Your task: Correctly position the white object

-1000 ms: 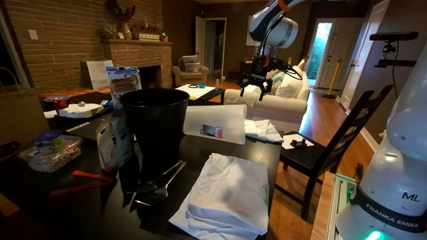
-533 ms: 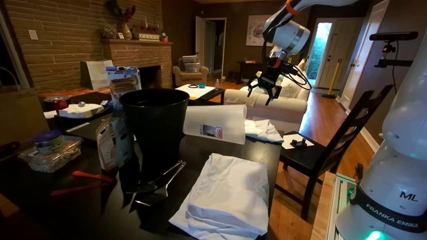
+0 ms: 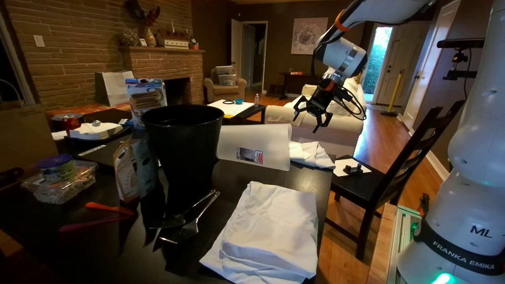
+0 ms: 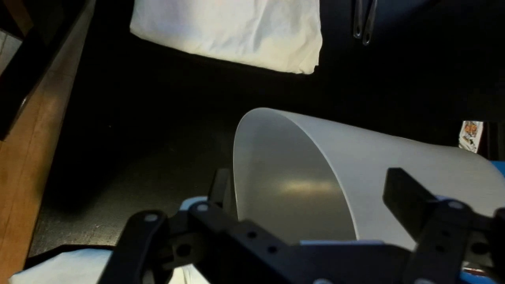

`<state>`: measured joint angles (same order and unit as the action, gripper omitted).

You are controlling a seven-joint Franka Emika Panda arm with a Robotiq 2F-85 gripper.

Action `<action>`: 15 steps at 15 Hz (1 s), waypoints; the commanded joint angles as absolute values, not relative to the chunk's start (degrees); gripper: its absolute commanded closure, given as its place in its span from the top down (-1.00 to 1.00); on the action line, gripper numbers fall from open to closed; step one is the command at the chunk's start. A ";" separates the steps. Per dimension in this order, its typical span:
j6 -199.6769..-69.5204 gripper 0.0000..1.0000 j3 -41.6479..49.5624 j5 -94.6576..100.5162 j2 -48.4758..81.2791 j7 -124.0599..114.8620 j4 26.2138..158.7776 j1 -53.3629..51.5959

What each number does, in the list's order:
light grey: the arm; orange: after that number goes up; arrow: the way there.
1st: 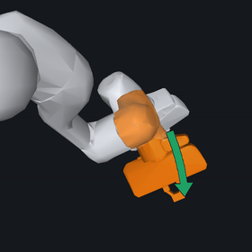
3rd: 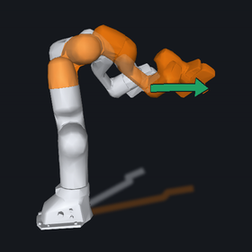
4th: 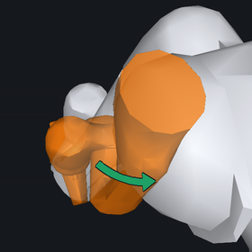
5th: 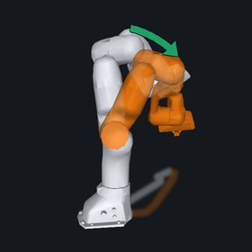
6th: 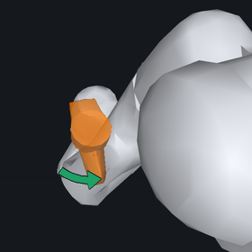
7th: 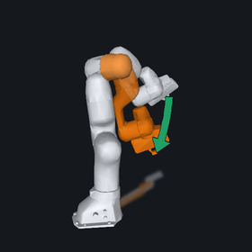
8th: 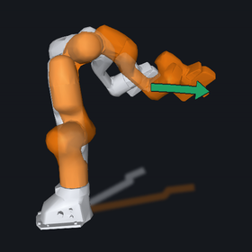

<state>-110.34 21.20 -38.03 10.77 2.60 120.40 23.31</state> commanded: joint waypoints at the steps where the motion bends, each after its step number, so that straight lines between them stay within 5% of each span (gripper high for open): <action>1: -110.30 1.00 20.82 -37.93 11.65 2.65 120.08 23.67; 15: -106.33 1.00 18.96 -57.50 17.14 20.07 117.58 26.41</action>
